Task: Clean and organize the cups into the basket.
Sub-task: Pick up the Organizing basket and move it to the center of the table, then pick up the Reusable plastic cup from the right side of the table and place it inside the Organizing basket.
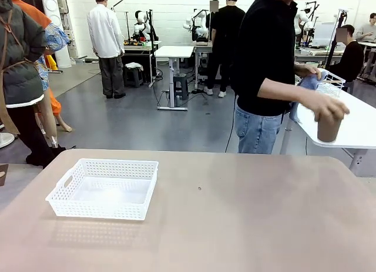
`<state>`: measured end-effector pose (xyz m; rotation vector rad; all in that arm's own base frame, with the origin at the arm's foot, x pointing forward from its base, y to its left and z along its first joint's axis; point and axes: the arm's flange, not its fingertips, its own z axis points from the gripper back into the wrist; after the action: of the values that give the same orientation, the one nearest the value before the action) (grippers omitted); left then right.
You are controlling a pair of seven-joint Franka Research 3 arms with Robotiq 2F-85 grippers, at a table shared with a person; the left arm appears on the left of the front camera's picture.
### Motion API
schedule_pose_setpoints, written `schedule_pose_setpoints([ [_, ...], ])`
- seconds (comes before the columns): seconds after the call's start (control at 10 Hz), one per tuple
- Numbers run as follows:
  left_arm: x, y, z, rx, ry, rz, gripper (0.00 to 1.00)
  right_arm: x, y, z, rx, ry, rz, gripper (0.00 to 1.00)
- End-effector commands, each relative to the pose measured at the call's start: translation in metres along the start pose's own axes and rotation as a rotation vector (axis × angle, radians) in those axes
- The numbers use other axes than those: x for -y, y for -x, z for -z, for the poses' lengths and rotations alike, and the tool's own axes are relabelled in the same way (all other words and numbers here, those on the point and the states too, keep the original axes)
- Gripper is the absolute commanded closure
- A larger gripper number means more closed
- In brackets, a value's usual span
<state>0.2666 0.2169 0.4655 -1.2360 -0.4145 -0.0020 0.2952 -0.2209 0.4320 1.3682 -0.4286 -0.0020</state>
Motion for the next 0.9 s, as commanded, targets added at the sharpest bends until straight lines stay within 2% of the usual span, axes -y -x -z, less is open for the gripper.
schedule_pose_setpoints([
  [0.0,0.0001,0.0017,-0.001,0.004,0.01,0.012,0.0,-0.0011,0.0007,-0.0004,-0.009,-0.007,0.0,0.0],
  [0.8,0.0,0.0,0.0,0.0,0.0,0.0,0.0,-0.0011,0.0007,-0.0004,-0.009,-0.007,0.0,0.0],
])
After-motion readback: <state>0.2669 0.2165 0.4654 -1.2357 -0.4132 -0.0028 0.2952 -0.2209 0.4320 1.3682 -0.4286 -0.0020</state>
